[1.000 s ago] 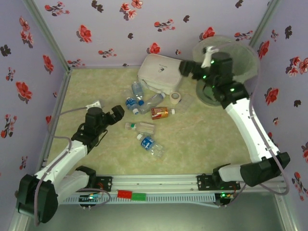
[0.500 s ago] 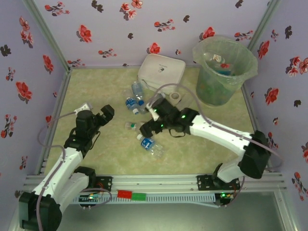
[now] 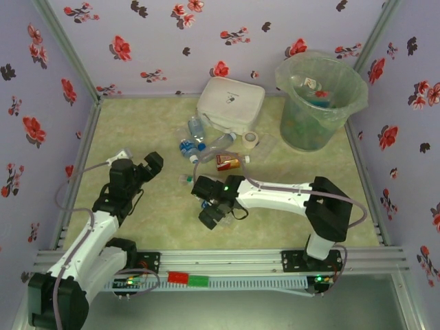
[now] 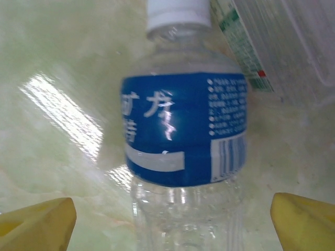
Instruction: Put the plastic bottles in the bin
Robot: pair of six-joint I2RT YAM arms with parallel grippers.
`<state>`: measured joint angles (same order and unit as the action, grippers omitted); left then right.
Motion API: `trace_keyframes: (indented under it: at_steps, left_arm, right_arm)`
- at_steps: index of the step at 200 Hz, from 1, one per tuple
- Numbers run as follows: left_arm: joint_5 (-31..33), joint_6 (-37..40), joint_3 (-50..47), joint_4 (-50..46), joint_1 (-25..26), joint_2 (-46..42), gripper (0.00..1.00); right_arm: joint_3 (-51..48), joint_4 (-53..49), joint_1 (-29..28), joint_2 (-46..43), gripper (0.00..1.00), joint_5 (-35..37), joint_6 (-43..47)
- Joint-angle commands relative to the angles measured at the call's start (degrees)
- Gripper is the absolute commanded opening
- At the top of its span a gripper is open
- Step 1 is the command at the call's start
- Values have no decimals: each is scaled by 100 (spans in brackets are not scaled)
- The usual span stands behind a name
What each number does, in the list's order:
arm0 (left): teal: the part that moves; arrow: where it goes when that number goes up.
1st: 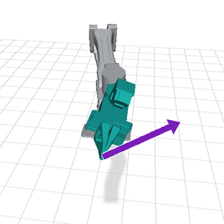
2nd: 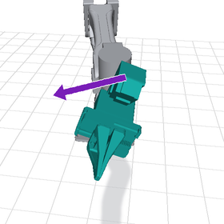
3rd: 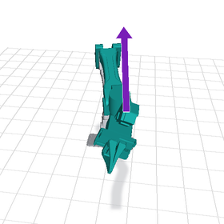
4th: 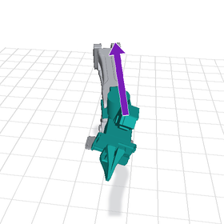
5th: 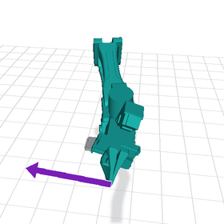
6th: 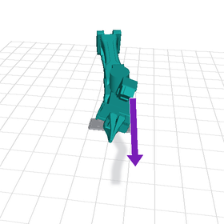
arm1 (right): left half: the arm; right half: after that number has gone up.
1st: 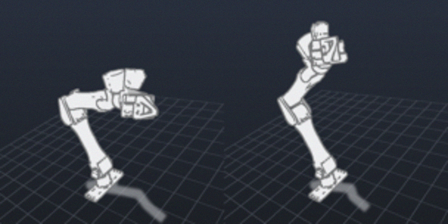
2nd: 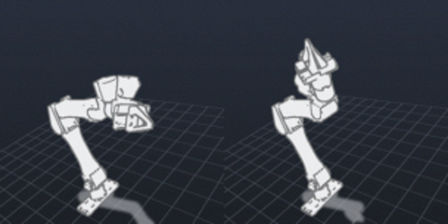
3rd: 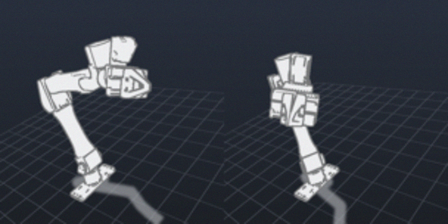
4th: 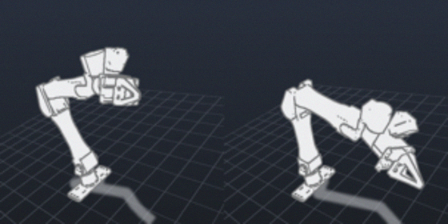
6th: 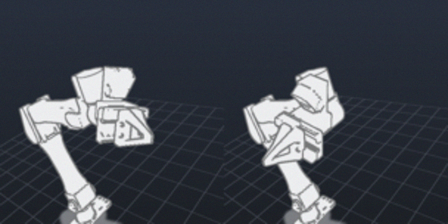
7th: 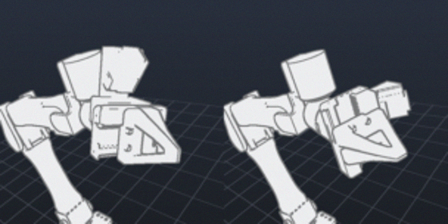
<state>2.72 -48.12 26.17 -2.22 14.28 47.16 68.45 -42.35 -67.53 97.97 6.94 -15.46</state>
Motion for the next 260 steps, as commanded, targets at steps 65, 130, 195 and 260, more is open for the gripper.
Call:
trace_keyframes:
  at_steps: [65, 130, 195, 260]
  left_arm:
    - [-131, -62, -58, 18, -49, -18, 100]
    - [-130, -77, -77, 55, -55, -9, 100]
    - [-128, -55, -69, 96, -50, 11, 100]
    - [-685, 149, 23, 533, -56, 252, 100]
  right_arm:
    - [-43, -71, -47, 608, 81, 225, 195]
    - [-112, -48, -49, 612, 60, 132, 237]
    - [-255, 265, -38, 45, 51, -88, 332]
    - [-804, 2135, 787, -1560, 50, -537, -203]
